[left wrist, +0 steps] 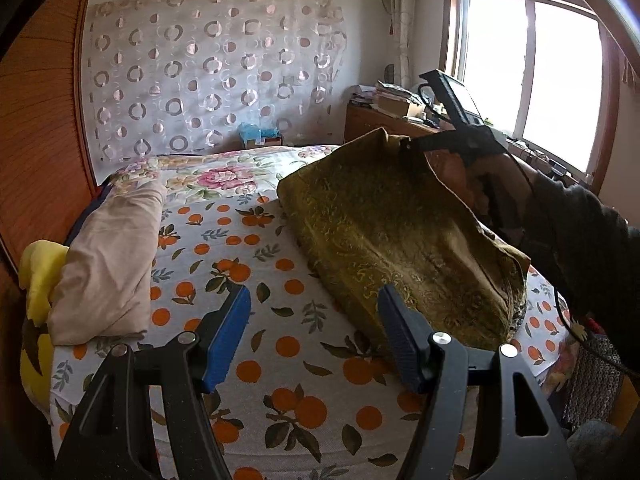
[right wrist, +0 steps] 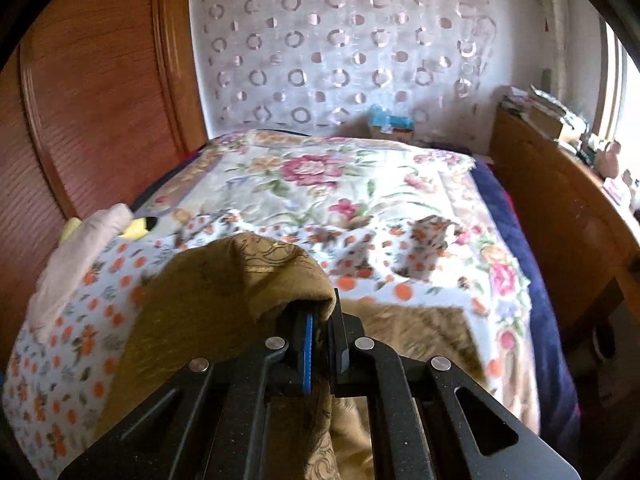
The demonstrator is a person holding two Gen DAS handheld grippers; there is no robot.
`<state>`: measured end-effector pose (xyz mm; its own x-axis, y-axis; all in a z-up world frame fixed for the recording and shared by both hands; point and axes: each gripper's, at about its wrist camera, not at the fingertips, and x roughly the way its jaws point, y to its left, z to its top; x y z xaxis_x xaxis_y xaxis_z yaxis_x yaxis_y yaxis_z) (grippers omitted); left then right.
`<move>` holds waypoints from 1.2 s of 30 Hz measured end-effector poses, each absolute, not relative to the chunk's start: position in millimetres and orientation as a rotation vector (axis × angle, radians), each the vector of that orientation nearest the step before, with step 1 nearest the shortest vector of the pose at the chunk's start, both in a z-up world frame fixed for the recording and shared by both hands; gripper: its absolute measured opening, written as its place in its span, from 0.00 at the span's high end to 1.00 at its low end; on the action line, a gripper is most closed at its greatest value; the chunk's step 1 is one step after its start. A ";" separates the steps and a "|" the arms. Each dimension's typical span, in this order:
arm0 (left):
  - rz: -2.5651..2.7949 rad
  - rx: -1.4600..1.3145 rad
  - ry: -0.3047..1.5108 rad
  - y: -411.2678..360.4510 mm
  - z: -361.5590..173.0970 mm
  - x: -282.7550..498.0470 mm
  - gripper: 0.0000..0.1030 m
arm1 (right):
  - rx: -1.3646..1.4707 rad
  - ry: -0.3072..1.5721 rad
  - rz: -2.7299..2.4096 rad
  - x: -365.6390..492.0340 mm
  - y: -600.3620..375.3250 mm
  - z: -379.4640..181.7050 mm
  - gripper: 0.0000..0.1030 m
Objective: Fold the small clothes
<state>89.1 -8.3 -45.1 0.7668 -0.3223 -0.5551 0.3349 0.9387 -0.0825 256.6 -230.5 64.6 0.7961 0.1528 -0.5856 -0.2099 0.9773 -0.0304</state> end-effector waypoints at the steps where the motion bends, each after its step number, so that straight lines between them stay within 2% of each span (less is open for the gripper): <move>1: -0.358 0.022 0.600 -8.2 -46.0 88.6 0.35 | -0.093 0.625 0.189 259.4 -227.2 63.4 0.96; 12: -0.379 0.026 0.616 -16.7 -50.8 88.3 0.35 | -0.094 0.662 0.037 266.6 -240.1 83.3 0.95; 14: -0.384 0.027 0.616 -18.5 -51.5 88.4 0.35 | -0.085 0.678 0.042 262.5 -239.4 86.1 0.82; 16: -0.391 0.025 0.619 -21.0 -52.4 89.3 0.35 | -0.094 0.688 0.022 254.8 -239.3 87.7 0.64; 22: -0.413 0.014 0.621 -30.6 -55.0 88.5 0.35 | -0.114 0.656 0.100 196.5 -241.4 84.3 0.63; 29: -0.433 0.014 0.627 -41.5 -56.6 90.1 0.35 | -0.150 0.736 0.187 133.1 -244.9 29.2 0.62; 31: -0.437 0.022 0.629 -45.2 -56.9 89.6 0.35 | -0.159 0.752 0.173 124.9 -248.3 17.7 0.51; 33: -0.442 0.030 0.633 -48.9 -57.5 89.6 0.35 | -0.169 0.764 0.148 120.4 -253.8 7.8 0.46; 36: -0.449 0.038 0.641 -53.2 -59.3 89.4 0.35 | -0.137 0.793 0.146 118.3 -264.7 -1.2 0.45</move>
<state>89.4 -53.2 -59.3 0.7094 -0.3926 -0.5853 0.4158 0.9037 -0.1022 118.3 -264.7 -1.2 0.6928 0.0795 -0.7168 -0.1819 0.9810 -0.0670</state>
